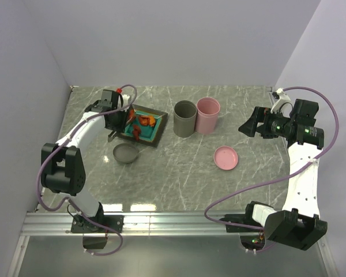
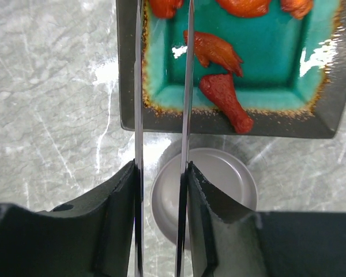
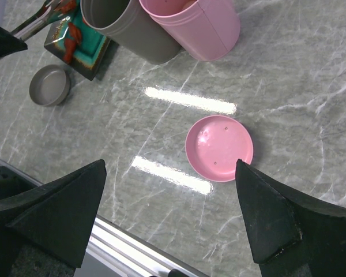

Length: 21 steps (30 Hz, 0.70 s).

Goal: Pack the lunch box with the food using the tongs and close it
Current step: Pick up the food using the clamp, then place the food into the lunch box

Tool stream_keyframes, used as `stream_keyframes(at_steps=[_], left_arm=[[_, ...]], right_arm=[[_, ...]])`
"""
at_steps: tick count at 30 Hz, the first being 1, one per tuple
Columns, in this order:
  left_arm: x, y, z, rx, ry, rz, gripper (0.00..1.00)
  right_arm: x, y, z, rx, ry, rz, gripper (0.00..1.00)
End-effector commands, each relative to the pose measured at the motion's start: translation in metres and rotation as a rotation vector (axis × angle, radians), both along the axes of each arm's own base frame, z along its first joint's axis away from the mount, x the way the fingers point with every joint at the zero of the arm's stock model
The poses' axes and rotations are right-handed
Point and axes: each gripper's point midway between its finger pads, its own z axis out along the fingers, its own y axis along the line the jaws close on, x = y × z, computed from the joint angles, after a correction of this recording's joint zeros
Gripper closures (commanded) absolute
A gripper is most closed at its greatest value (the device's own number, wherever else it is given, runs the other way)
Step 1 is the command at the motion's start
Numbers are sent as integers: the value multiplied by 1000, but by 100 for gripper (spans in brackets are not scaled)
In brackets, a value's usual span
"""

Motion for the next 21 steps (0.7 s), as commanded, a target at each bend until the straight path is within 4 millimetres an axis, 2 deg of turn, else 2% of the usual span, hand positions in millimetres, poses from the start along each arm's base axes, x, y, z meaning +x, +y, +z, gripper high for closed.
stream_keyframes(at_steps=[1, 7, 10, 13, 21], left_arm=[[5, -9, 51, -48, -113, -19, 68], [2, -14, 74, -74, -151, -39, 69], [0, -25, 89, -86, -172, -69, 70], [-4, -40, 107, -100, -199, -109, 70], [-28, -109, 166, -192, -329, -307, 70]], right_arm=[[0, -1, 7, -9, -38, -7, 0], [-1, -2, 8, -11, -40, -10, 0], [-1, -1, 8, -9, -43, -8, 0], [-1, -1, 9, -10, -42, -4, 0], [-2, -1, 9, -10, -42, -9, 0]])
